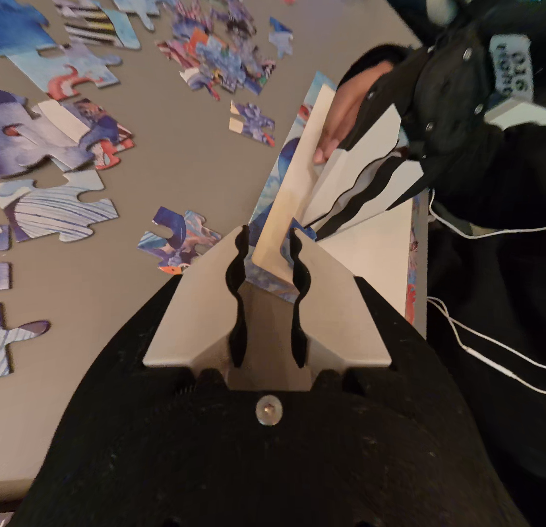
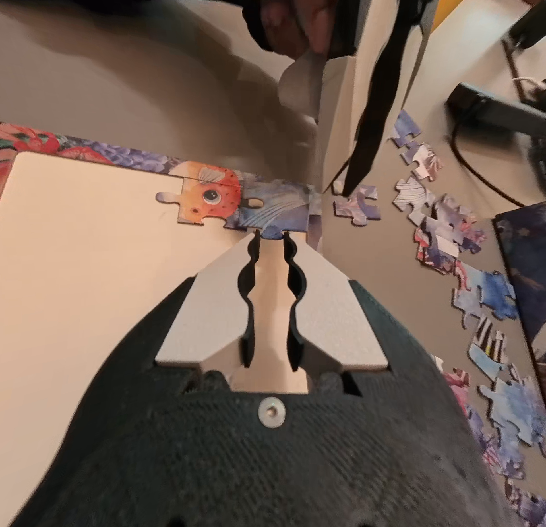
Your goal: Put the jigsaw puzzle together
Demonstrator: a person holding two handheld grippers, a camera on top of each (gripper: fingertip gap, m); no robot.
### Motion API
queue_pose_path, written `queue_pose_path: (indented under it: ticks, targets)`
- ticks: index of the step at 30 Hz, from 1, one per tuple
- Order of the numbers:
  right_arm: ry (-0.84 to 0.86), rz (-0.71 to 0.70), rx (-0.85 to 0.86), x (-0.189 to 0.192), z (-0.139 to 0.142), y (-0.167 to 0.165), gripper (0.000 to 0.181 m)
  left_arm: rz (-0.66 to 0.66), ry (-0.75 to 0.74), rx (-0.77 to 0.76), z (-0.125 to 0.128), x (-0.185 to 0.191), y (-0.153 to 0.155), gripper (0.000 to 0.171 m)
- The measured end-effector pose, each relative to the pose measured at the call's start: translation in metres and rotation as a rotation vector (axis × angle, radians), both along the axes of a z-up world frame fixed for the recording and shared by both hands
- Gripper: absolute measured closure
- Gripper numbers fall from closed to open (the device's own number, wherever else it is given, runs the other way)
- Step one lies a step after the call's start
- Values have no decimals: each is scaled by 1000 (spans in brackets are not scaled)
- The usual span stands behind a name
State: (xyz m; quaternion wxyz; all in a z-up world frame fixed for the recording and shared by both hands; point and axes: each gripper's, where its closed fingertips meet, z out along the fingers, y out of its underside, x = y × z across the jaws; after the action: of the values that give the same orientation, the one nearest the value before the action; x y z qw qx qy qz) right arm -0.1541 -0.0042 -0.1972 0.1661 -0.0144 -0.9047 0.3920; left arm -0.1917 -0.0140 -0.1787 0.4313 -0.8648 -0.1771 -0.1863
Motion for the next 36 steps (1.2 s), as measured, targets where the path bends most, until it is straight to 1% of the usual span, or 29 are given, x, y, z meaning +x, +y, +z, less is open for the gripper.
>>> queue_pose_path:
  ticks: [5,10,19,25,30,33,36]
  targets:
    - [-4,-6,43,-6,-10,1,167,-31,38,-104,-19,4,-3,140]
    - [-5,-14,39,-11,-11,2,167,-26,56,-121,-21,2,-5,140]
    - [-5,12,44,-12,-12,-2,167,-17,70,-157,-28,-2,-9,138]
    - [-3,40,54,-12,-11,-4,167,4,71,-145,-25,-7,-14,137]
    - [-22,62,79,-13,-12,-8,167,21,81,-100,-17,-16,-29,139]
    - [-35,64,81,-14,-12,-9,163,25,68,-72,-13,-18,-35,140]
    - [-24,51,72,-17,-11,-8,158,-5,67,-79,-16,-13,-36,140]
